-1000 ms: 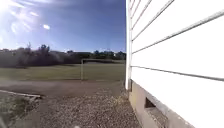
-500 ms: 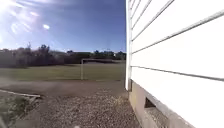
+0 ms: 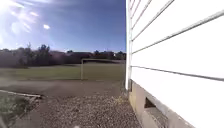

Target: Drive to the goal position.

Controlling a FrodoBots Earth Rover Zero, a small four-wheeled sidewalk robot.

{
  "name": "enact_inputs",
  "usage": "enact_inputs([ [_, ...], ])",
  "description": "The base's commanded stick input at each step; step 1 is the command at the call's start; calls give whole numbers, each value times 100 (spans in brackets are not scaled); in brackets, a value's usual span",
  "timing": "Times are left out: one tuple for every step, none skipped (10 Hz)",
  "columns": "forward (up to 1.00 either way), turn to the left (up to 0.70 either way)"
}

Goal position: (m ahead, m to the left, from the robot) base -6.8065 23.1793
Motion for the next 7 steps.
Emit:
enact_inputs([
  [5,0],
  [5,0],
  [5,0],
  [5,0],
  [5,0],
  [5,0],
  [5,0],
])
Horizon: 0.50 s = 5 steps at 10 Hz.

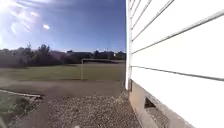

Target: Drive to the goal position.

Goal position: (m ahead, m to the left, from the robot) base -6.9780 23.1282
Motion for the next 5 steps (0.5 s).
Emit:
enact_inputs([
  [5,0],
  [5,0],
  [5,0],
  [5,0],
  [5,0],
])
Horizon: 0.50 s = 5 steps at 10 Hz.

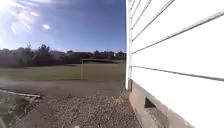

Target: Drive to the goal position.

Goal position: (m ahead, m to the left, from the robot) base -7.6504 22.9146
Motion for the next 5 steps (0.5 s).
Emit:
enact_inputs([
  [5,0],
  [5,0],
  [5,0],
  [4,0],
  [5,0],
])
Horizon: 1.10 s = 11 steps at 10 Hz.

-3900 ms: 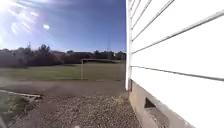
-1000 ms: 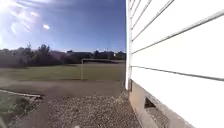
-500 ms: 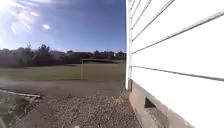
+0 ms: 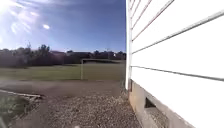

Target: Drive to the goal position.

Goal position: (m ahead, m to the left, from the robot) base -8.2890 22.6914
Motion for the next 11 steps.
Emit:
enact_inputs([
  [5,0],
  [5,0],
  [5,0],
  [5,0],
  [5,0],
  [5,0],
  [5,0],
  [5,0],
  [5,0],
  [4,0],
  [4,0],
])
